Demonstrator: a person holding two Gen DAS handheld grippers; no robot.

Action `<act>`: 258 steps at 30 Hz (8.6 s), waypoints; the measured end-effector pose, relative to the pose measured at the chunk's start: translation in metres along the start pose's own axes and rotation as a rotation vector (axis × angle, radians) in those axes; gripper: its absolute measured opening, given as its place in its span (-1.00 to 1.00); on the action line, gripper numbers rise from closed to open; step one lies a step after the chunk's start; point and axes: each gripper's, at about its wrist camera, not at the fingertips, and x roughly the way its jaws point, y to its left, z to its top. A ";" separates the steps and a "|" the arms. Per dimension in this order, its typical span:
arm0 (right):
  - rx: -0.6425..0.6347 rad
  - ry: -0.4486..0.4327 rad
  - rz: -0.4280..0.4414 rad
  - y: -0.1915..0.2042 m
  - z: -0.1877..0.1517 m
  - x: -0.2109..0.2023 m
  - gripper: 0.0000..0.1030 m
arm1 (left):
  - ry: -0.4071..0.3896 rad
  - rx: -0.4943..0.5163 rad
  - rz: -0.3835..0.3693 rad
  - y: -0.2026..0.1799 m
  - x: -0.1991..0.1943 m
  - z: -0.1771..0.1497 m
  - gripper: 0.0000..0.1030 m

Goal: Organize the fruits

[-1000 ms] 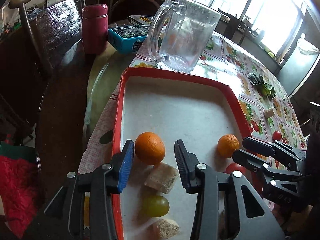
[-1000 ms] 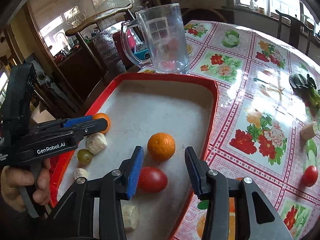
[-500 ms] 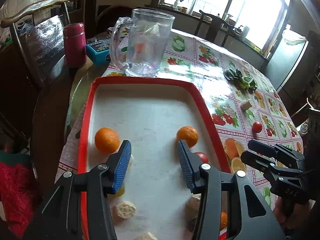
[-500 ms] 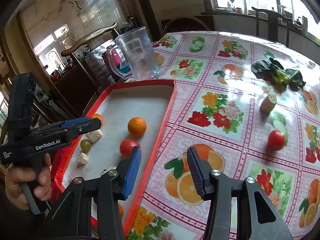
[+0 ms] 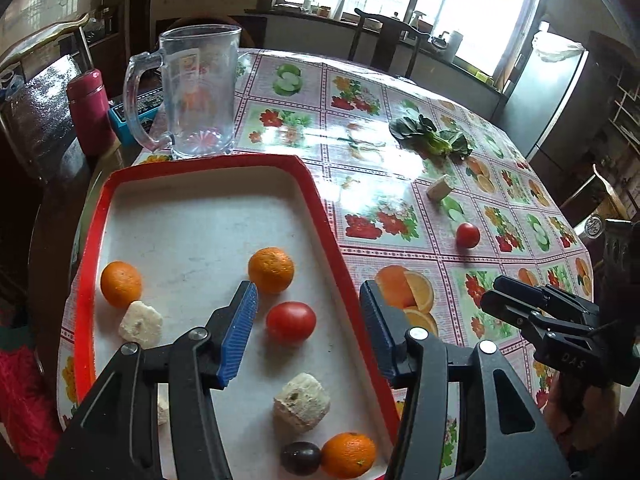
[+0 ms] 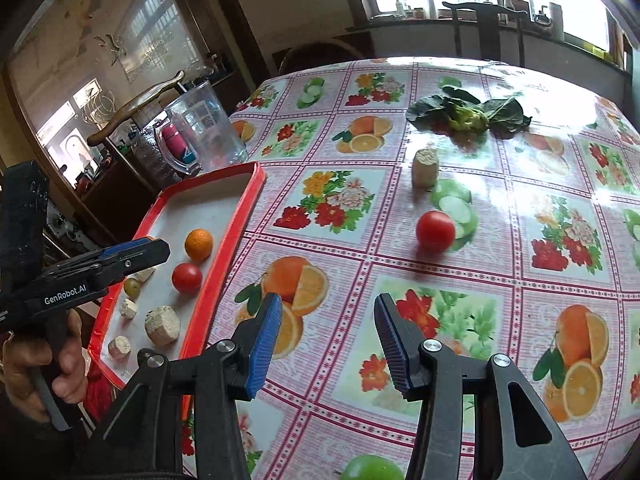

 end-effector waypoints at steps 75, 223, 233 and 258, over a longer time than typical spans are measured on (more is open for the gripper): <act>0.106 -0.106 0.032 -0.052 -0.026 -0.055 -0.40 | -0.020 0.180 -0.080 -0.134 0.034 -0.022 -0.49; -0.807 -0.019 0.345 0.148 -0.069 -0.025 0.79 | -0.129 0.182 0.213 -0.009 -0.109 -0.141 0.61; -0.859 -0.024 0.350 0.155 -0.074 -0.032 0.90 | -0.173 0.235 0.209 -0.017 -0.121 -0.141 0.61; -0.903 -0.045 0.327 0.160 -0.071 -0.033 0.90 | -0.175 0.233 0.191 -0.011 -0.118 -0.141 0.63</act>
